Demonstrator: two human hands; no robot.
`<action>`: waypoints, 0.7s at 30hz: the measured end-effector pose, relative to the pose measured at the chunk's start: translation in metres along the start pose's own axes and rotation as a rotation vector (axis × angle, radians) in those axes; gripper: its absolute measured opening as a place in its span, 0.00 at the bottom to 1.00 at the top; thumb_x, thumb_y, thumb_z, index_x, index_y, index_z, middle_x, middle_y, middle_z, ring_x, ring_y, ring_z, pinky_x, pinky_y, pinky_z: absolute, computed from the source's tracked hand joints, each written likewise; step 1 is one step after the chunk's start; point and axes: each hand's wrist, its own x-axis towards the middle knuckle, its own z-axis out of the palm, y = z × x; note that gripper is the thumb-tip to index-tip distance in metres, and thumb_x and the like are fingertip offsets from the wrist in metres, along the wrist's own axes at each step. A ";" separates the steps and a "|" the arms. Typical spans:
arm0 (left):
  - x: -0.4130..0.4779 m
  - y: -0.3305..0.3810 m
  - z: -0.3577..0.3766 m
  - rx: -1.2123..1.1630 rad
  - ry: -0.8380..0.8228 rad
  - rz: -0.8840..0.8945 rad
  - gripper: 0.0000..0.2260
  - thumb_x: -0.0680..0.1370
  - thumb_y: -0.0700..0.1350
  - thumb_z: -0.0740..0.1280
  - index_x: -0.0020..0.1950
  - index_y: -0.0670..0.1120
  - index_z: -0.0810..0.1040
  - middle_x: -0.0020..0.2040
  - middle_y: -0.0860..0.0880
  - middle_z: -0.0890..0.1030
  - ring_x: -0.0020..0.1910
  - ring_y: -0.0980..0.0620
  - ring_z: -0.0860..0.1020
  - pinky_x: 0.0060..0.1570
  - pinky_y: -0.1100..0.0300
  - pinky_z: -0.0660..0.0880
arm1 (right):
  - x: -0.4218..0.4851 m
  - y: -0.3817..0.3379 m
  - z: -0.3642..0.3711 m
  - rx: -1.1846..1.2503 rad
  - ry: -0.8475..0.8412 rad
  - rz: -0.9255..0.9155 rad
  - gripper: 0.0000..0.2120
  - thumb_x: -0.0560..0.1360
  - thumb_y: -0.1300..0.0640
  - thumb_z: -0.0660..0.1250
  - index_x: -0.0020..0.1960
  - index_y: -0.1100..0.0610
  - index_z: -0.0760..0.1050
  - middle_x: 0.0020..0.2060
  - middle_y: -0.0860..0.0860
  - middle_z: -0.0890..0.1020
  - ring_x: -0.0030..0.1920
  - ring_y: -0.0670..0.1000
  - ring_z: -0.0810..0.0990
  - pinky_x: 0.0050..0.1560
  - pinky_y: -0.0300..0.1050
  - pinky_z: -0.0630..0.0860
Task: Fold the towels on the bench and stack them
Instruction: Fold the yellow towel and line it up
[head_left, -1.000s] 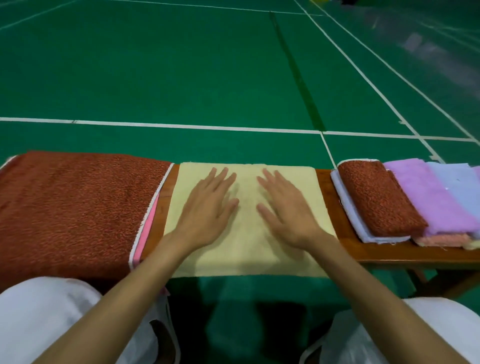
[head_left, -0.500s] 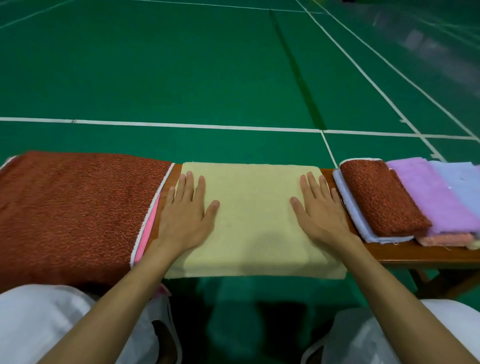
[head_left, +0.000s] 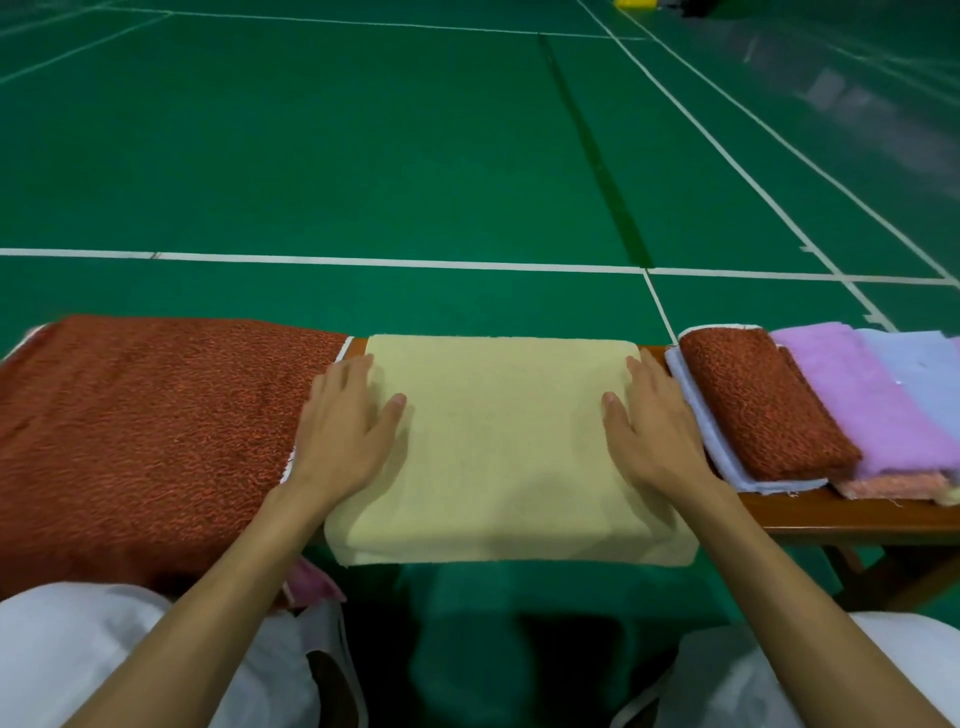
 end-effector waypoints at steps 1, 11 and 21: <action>0.002 -0.003 -0.002 0.010 0.065 -0.030 0.21 0.82 0.54 0.64 0.70 0.43 0.72 0.64 0.43 0.74 0.65 0.40 0.71 0.61 0.45 0.71 | 0.001 -0.002 -0.004 0.025 0.072 0.041 0.26 0.84 0.50 0.59 0.77 0.63 0.62 0.76 0.60 0.66 0.76 0.62 0.63 0.74 0.57 0.63; 0.012 -0.002 -0.003 0.041 0.043 -0.233 0.12 0.78 0.51 0.73 0.48 0.43 0.77 0.44 0.48 0.80 0.44 0.44 0.78 0.41 0.51 0.74 | 0.015 -0.012 -0.006 -0.019 0.059 0.308 0.09 0.80 0.56 0.65 0.50 0.63 0.73 0.48 0.61 0.80 0.50 0.64 0.79 0.43 0.51 0.72; 0.011 0.005 -0.028 -0.650 -0.220 -0.312 0.08 0.82 0.44 0.70 0.54 0.39 0.78 0.49 0.37 0.85 0.48 0.42 0.85 0.51 0.43 0.81 | 0.012 0.002 -0.030 0.345 -0.011 0.259 0.08 0.83 0.59 0.60 0.54 0.65 0.70 0.43 0.58 0.76 0.45 0.60 0.75 0.45 0.54 0.71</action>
